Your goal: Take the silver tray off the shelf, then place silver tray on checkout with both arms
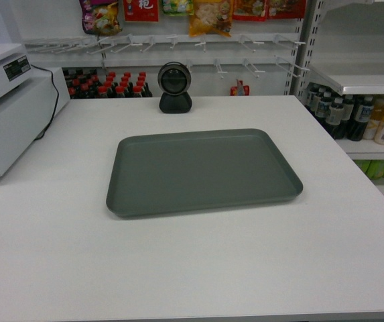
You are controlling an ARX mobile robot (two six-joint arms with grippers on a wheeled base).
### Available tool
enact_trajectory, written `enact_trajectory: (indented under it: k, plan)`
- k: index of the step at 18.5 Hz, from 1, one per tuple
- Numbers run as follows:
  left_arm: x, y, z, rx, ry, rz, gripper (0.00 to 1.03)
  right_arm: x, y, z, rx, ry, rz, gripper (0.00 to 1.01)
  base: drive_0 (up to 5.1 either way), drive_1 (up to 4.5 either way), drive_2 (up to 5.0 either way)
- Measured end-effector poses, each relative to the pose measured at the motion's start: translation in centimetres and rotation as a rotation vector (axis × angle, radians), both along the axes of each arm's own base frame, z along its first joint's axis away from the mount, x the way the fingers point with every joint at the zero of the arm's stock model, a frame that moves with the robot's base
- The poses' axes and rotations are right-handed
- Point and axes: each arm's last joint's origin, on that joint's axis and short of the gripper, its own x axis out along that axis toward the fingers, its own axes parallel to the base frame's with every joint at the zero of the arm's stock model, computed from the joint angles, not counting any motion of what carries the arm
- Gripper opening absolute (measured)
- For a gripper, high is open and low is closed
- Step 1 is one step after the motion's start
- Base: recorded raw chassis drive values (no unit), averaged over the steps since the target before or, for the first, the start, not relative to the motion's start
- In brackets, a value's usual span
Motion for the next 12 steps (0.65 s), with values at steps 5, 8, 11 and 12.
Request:
enact_trajectory:
  k: [5,8,11,12]
  plan:
    - [0.00,0.00,0.00,0.000,0.000,0.000,0.98,0.00,0.00,0.00,0.000,0.000,0.000,0.98,0.0,0.00,0.0]
    - [0.00,0.00,0.00,0.000,0.000,0.000,0.98,0.00,0.00,0.00,0.000,0.000,0.000,0.98,0.0,0.00,0.0]
    - [0.00,0.00,0.00,0.000,0.000,0.000,0.98,0.00,0.00,0.00,0.000,0.000,0.000,0.98,0.0,0.00,0.0]
    - [0.00,0.00,0.00,0.000,0.000,0.000,0.98,0.00,0.00,0.00,0.000,0.000,0.000,0.98,0.0,0.00,0.0]
